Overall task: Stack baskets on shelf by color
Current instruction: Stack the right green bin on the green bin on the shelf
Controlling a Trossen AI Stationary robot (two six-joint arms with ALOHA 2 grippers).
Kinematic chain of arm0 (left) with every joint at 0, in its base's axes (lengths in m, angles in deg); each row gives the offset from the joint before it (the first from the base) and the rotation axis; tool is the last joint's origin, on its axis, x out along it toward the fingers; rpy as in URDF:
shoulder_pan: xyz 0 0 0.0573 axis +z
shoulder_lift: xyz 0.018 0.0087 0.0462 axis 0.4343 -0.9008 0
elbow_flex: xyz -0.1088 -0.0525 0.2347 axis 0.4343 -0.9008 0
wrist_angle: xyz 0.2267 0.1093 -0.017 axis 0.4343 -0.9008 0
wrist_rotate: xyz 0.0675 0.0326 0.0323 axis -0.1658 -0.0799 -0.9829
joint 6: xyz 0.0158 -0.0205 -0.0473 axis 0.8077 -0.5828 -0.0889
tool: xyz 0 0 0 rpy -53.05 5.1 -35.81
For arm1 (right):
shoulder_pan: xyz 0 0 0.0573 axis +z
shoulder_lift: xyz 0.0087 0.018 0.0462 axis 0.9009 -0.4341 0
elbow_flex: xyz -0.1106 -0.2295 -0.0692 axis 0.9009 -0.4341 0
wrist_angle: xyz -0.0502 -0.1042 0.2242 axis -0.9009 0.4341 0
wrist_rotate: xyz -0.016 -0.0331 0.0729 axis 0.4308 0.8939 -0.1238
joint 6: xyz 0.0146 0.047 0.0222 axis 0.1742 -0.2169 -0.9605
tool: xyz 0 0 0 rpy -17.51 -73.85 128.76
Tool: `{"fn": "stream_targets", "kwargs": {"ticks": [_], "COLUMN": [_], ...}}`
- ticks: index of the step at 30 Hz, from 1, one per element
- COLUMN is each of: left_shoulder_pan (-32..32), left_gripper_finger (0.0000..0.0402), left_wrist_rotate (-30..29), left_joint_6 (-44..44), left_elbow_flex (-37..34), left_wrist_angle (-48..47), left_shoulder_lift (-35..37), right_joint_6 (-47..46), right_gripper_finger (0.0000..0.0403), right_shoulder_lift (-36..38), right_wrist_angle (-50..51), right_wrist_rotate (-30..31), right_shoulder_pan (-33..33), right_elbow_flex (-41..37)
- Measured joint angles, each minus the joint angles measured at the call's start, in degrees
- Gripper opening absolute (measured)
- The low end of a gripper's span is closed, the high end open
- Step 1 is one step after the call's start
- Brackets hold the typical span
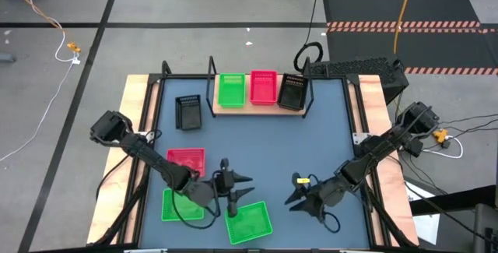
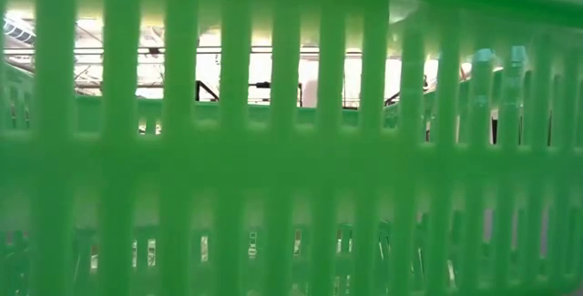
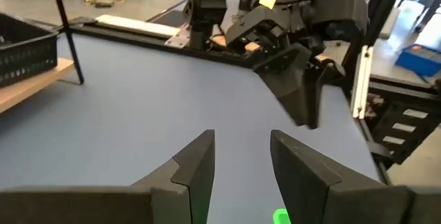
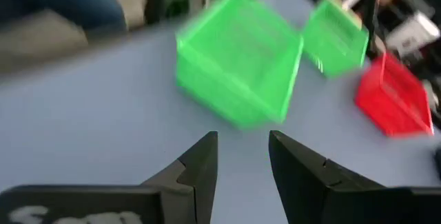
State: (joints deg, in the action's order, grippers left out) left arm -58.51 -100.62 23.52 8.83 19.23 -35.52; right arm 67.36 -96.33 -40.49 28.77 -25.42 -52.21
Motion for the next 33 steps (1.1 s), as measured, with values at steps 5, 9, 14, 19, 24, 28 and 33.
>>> {"fn": "stream_targets", "kwargs": {"ticks": [5, 9, 14, 19, 24, 28, 33], "left_shoulder_pan": [-0.09, -0.38, -0.35, -0.38, -0.38, -0.84, -1.91], "left_gripper_finger": [0.0143, 0.0143, 0.0143, 0.0143, 0.0143, 0.0143, 0.0143], "left_wrist_rotate": [0.02, 0.0, -0.93, -3.81, -5.25, -5.02, -4.63], "left_joint_6": [-2.72, -7.03, -12.34, -14.03, -15.41, -16.53, -18.63], "left_elbow_flex": [0.13, 0.13, 0.13, 0.13, 0.13, 0.13, 0.13], "left_wrist_angle": [-4.56, -9.0, -13.69, -14.59, -14.5, -15.66, -18.89], "left_shoulder_lift": [-0.02, -0.02, -0.02, 0.0, 0.0, 0.0, 0.0], "right_joint_6": [3.21, 2.96, 9.06, 20.24, 33.52, 38.77, 44.64], "right_gripper_finger": [0.0153, 0.018, 0.0199, 0.02, 0.0201, 0.0201, 0.0201], "right_shoulder_lift": [0.0, 0.0, -4.14, -14.02, -22.15, -24.43, -23.86], "right_wrist_angle": [5.05, 8.76, 18.84, 28.02, 31.11, 27.44, 24.32], "right_wrist_rotate": [7.79, 11.9, 9.74, 5.13, 5.45, 8.06, 8.7], "right_shoulder_pan": [-0.1, -0.02, -0.22, -0.23, -0.61, -1.04, -1.46], "right_elbow_flex": [-0.02, 2.06, 9.46, 20.61, 27.31, 27.82, 27.63]}}
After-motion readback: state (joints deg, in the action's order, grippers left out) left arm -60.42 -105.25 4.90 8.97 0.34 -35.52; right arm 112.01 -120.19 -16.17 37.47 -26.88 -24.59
